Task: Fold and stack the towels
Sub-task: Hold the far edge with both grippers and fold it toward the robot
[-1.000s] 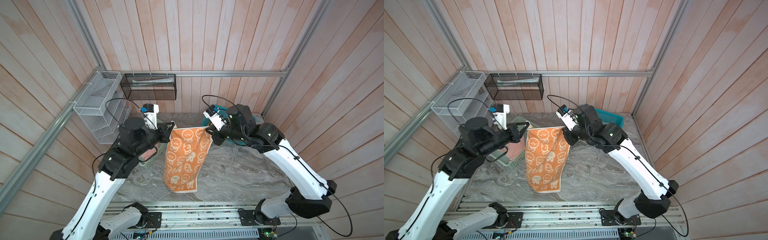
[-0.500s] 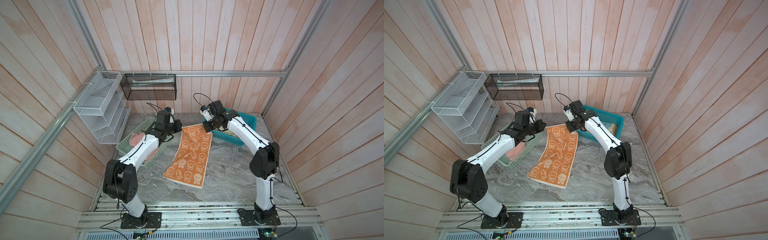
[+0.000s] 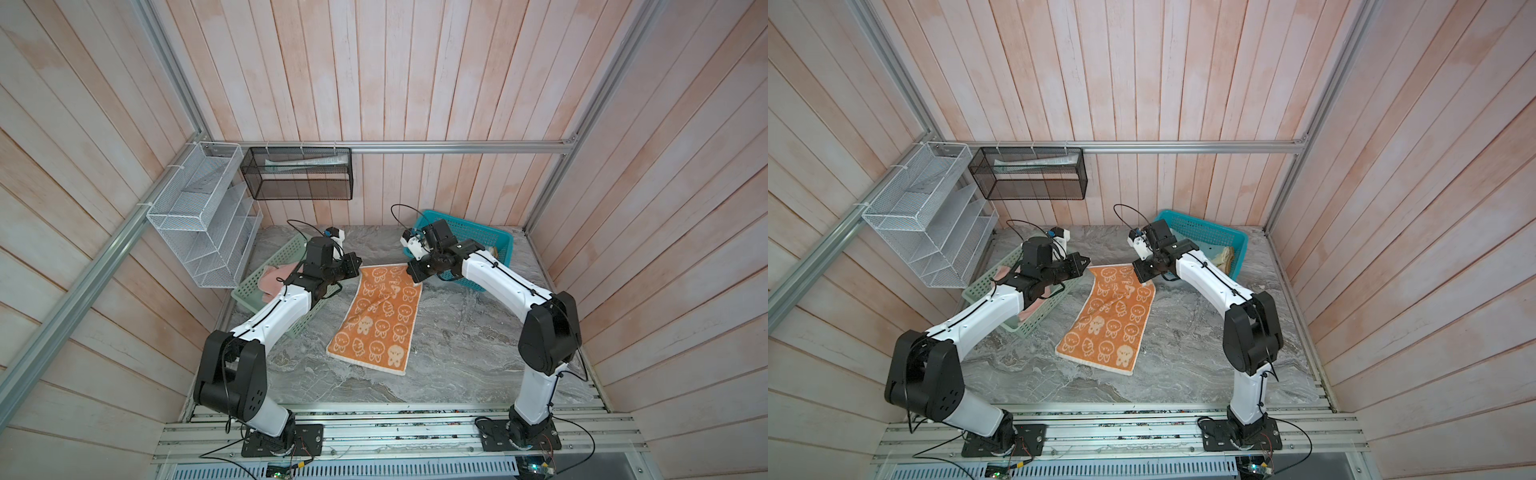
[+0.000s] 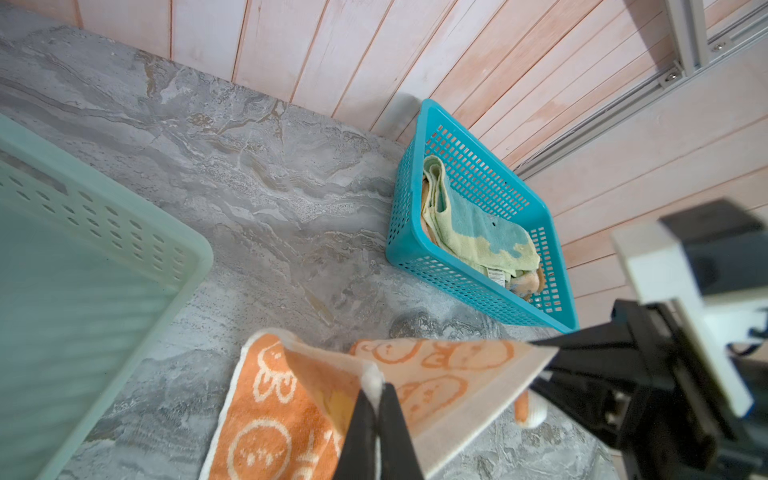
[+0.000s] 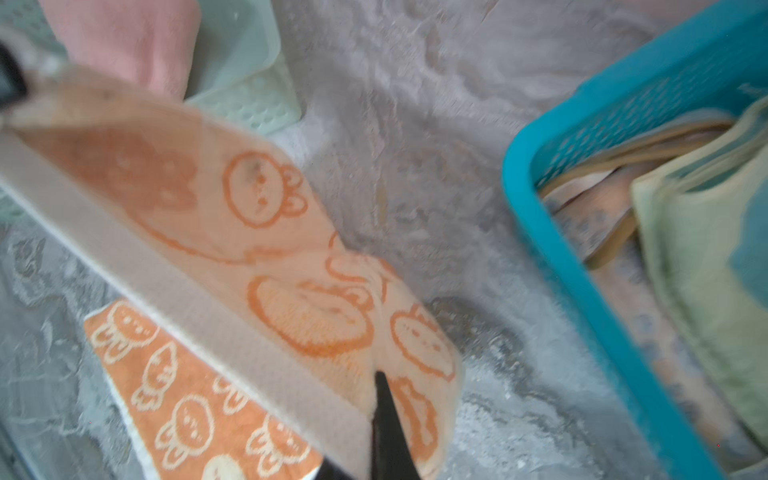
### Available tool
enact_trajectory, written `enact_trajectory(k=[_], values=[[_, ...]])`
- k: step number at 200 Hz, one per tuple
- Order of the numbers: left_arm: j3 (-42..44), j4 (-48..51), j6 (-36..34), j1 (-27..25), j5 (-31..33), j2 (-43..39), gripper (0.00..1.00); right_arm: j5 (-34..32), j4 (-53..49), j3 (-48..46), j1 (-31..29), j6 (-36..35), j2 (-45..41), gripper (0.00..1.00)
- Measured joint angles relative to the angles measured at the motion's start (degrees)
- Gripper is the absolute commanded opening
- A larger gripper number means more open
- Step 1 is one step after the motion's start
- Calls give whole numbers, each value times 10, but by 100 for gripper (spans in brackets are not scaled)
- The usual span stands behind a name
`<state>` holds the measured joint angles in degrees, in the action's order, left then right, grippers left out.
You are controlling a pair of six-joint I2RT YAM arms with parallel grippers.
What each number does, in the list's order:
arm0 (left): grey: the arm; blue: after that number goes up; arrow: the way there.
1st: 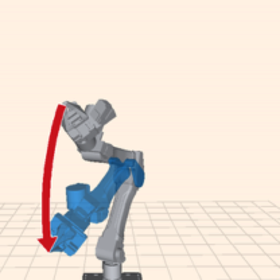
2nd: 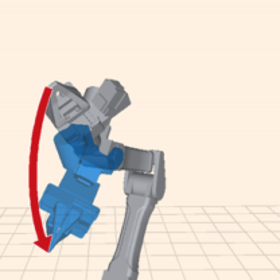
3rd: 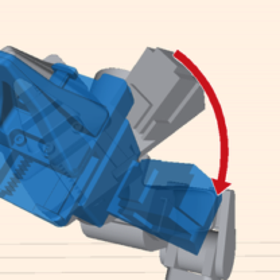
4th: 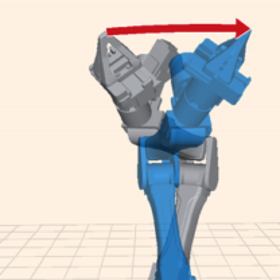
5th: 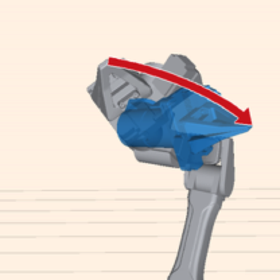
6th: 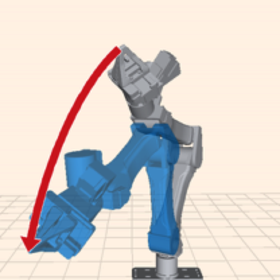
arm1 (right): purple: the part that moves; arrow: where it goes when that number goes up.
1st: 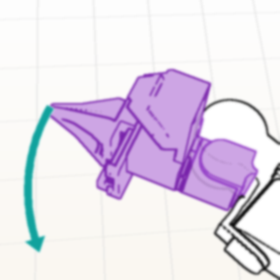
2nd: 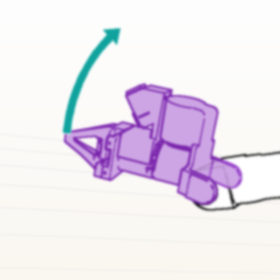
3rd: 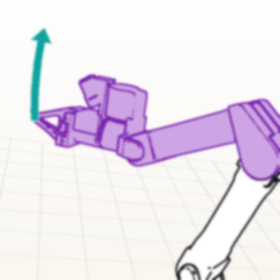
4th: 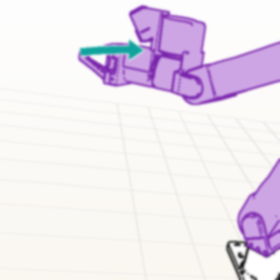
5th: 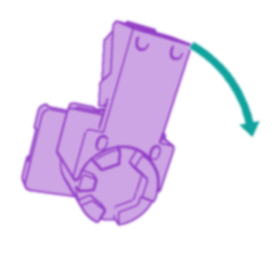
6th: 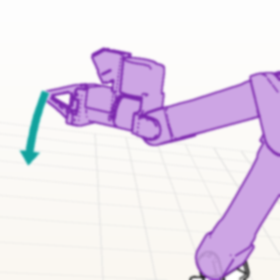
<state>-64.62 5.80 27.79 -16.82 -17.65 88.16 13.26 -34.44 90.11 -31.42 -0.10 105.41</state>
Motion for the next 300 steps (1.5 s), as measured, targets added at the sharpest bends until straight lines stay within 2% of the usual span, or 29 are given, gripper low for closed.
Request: enact_trajectory(k=[34, 63, 90, 118, 151, 184, 210, 244, 264, 300], values=[[-63, 65, -48, 12, 0, -5, 0, 14, 64, -56, -18, 33, -46, 0], [-122, 79, -84, 17, 4, 8, 0, 0, 108, -43, -18, 49, -47, 0], [-122, 75, -98, 23, 12, 31, 0, -8, 106, -7, -14, 59, -16, 0], [-38, 44, -84, 26, 9, 27, 0, 4, 108, -27, -16, 69, 13, 0], [127, 15, -50, 11, 12, -13, 0, 40, 135, -148, -46, 104, 16, 0], [270, -21, 10, -15, 32, -56, 0, 85, 178, -252, -87, 153, 37, 0], [348, -59, 62, -26, 51, -58, 0, 118, 226, -267, -94, 178, 46, 0], [372, -119, 118, -50, 72, -53, 0, 124, 234, -268, -81, 171, 49, 0], [375, -141, 153, -83, 74, -51, 0, 121, 227, -263, -53, 149, 49, 0], [348, -165, 197, -116, 63, -57, 0, 88, 151, -227, -15, 87, 49, 0]])
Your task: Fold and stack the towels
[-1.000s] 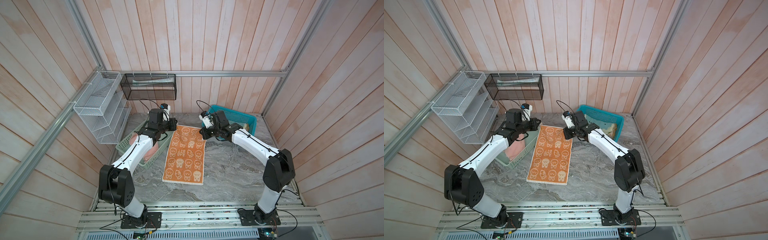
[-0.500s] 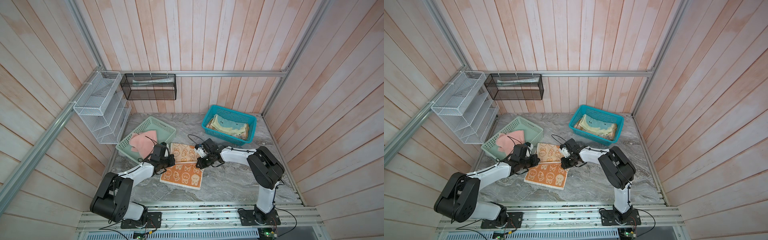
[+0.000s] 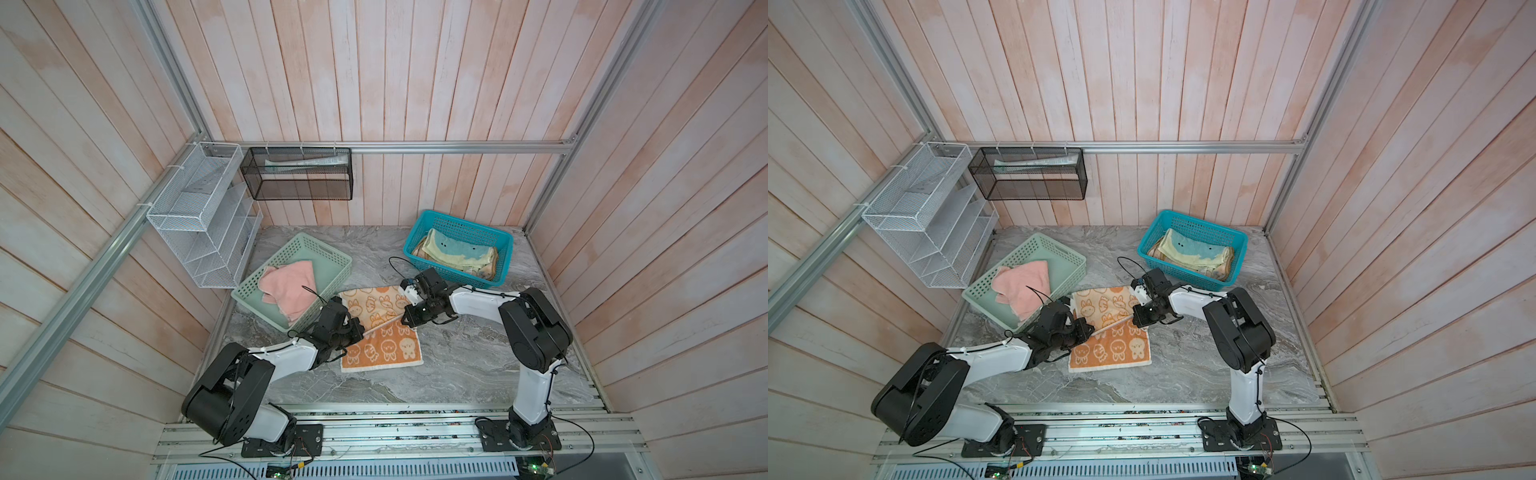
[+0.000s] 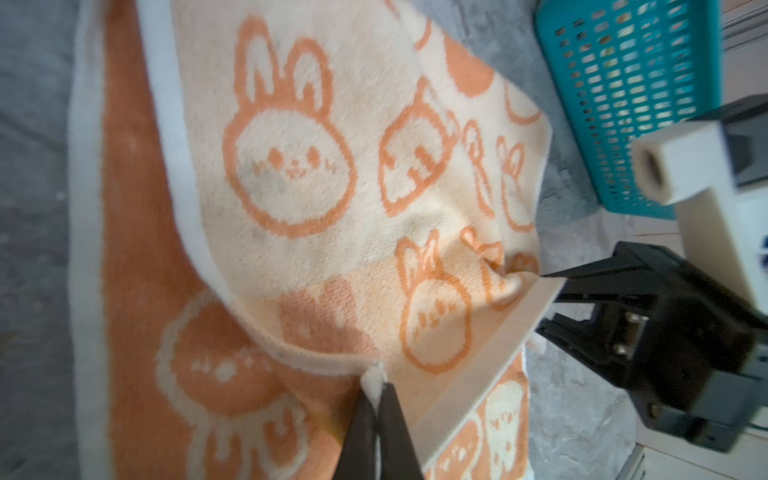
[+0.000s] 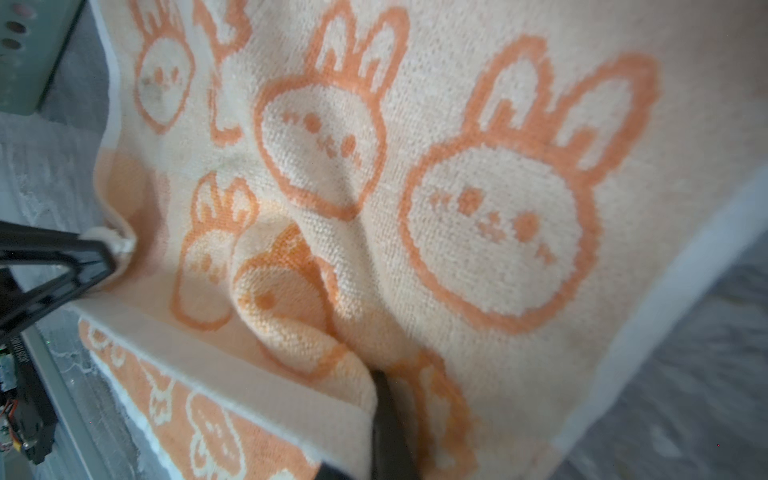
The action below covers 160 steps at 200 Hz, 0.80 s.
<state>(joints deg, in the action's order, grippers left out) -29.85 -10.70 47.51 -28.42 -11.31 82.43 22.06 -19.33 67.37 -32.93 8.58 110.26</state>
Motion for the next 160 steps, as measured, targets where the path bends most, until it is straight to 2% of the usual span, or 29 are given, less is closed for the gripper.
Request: enact_trajectory(k=[47, 90, 116, 144, 160], values=[[-85, 74, -14, 8, 0, -56, 0, -63, -87, 61, 2, -54, -45, 0], [-132, 144, -43, 15, 1, -115, 0, -85, -123, 86, -9, -67, -113, 0], [-119, 165, -51, 20, 3, -155, 0, -84, -136, 80, -29, -68, -129, 0], [-52, 172, -48, 23, -9, -190, 0, -61, -131, 25, -54, -70, -133, 0], [-7, 170, -38, 22, -26, -198, 0, -33, -121, -20, -64, -71, -133, 9]])
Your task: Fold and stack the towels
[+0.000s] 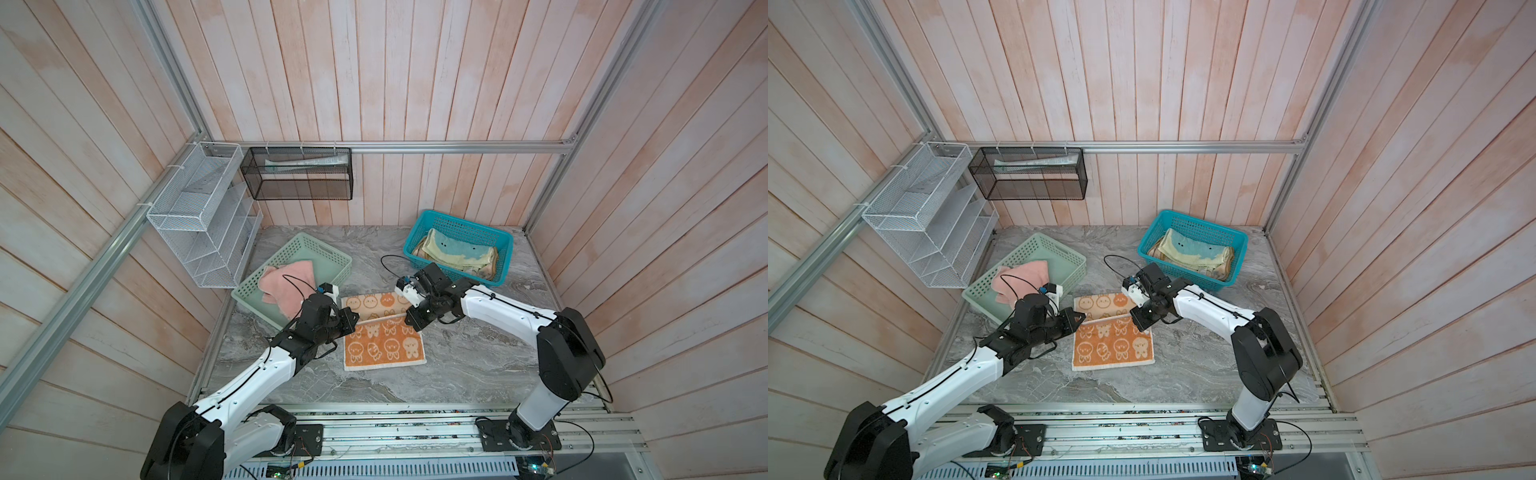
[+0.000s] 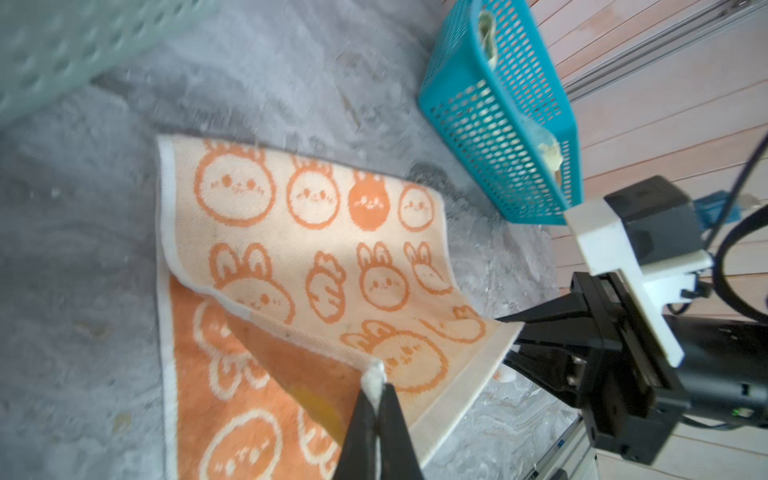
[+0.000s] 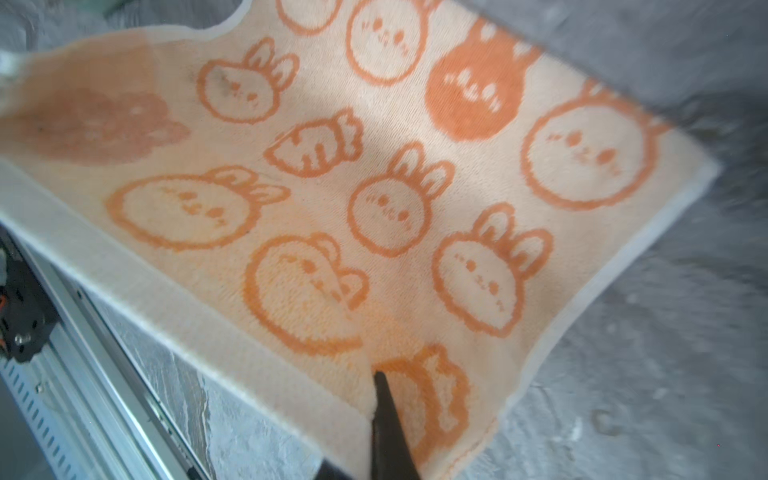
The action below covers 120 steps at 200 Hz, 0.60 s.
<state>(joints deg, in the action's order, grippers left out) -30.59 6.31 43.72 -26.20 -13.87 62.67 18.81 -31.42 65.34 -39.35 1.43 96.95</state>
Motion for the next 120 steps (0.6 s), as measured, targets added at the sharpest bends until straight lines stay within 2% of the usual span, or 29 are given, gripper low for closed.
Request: enact_trajectory(k=[17, 25, 35, 50, 56, 85, 120], values=[[49, -6, 13, 0, -8, -5, 0, 21, 7, -40, -4, -1, 0, 35], [71, -2, 20, 5, -7, -7, 0, 20, 1, -53, 2, 1, 0, 41], [92, 10, 28, 9, -4, -10, 11, 21, -8, -68, 12, 4, -1, 46], [108, 34, 42, 12, -3, -21, 28, 21, -19, -82, 23, 9, -14, 48], [109, 43, 45, 12, -1, -31, 31, 21, -22, -88, 25, 13, -25, 49], [109, 59, 54, 14, 0, -84, 37, 38, -10, -118, 46, 44, -103, 49], [109, 75, 67, 17, -4, -102, 38, 58, 44, -186, 68, 147, -150, 48]])
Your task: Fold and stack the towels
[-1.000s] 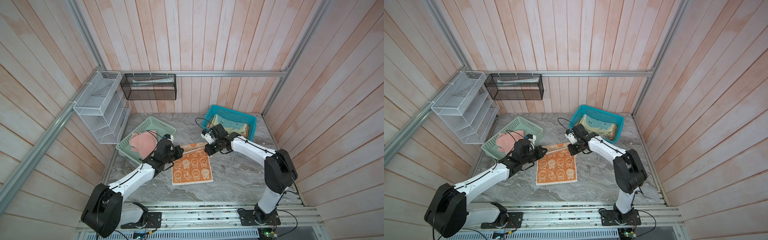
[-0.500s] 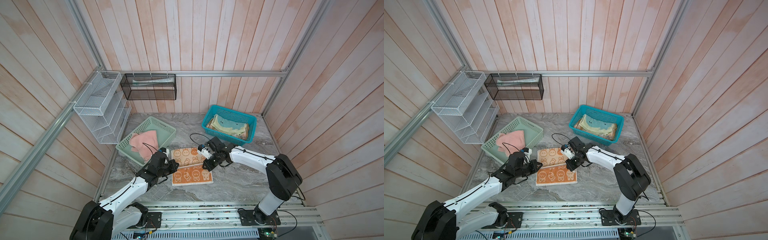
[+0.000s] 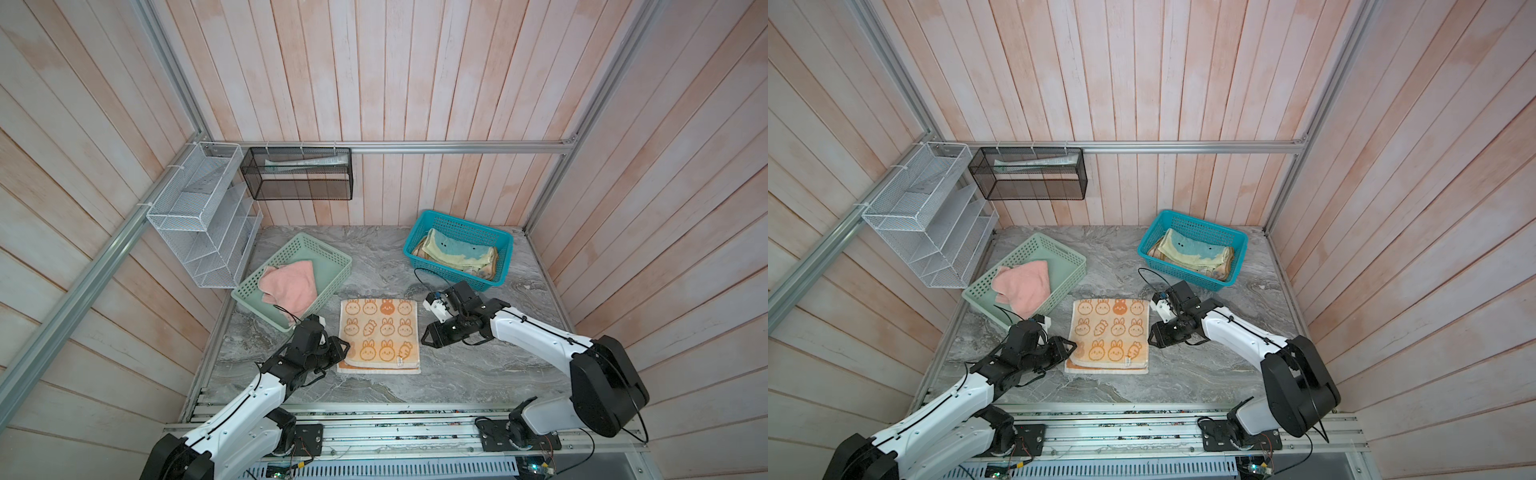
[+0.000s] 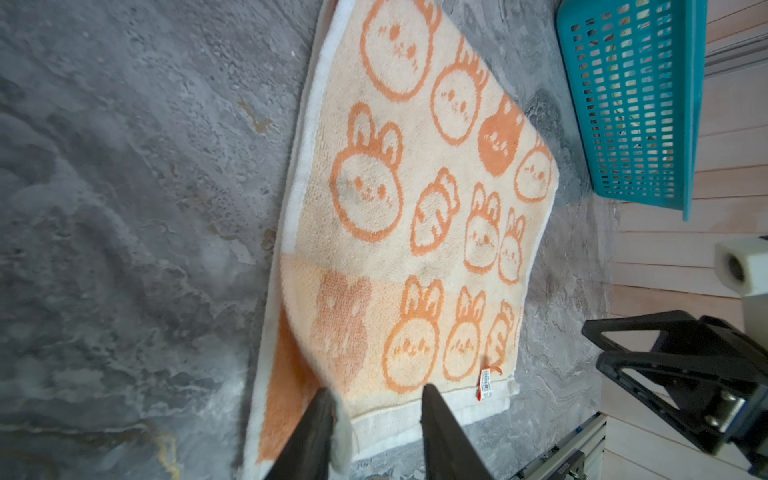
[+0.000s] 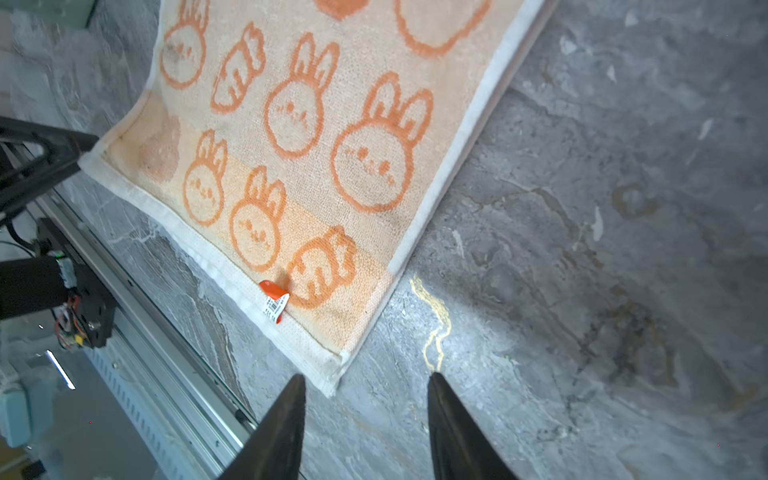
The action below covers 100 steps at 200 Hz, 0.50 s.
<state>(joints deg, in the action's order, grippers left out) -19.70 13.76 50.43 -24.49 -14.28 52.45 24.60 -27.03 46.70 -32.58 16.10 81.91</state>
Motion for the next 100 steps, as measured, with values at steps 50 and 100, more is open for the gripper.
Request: enact_trajectory(k=[50, 100], values=[[0, 4, 13, 12, -21, 32, 35, 26, 80, -80, -33, 143, -8, 46], [16, -8, 24, 14, -45, 42, 15, 23, 100, -72, -74, 194, 37, 35]])
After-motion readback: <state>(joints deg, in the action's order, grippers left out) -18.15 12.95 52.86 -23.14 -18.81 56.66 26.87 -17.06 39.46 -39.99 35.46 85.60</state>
